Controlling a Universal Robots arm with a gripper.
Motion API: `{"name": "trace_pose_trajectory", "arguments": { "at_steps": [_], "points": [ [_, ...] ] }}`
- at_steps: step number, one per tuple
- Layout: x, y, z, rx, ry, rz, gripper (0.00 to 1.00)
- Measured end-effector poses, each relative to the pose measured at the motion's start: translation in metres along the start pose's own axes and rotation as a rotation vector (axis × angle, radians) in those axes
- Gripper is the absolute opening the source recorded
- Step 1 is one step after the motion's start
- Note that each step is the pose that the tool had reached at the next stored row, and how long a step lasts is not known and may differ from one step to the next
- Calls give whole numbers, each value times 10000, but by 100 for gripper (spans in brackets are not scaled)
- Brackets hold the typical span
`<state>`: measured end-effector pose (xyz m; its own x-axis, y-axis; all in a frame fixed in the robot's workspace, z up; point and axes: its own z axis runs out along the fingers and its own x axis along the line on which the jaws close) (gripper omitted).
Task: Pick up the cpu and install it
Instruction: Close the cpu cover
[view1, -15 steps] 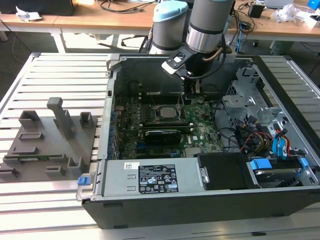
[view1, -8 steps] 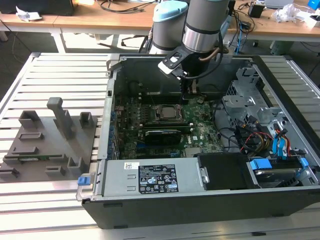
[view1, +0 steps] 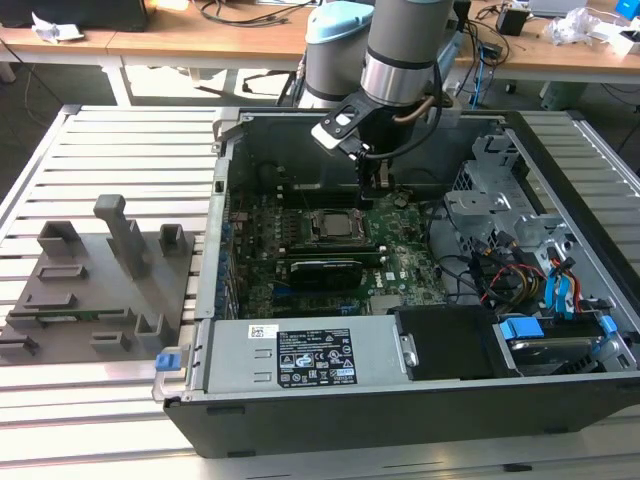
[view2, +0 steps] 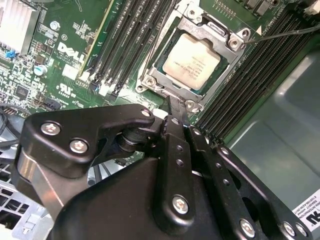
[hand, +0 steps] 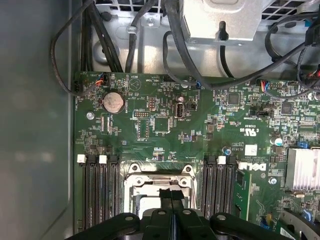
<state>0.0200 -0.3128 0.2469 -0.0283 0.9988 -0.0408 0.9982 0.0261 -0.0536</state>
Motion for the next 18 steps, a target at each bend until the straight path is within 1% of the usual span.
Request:
{"name": "trace_pose_trajectory", "arguments": {
  "at_steps": [7,14,17,18],
  "points": [
    [0,-11,4,0,0,0,11],
    [2,-39,14,0,0,0,11],
    [4,-75,44,0,1,1,11],
    [5,-82,68,0,1,1,11]
  ]
}}
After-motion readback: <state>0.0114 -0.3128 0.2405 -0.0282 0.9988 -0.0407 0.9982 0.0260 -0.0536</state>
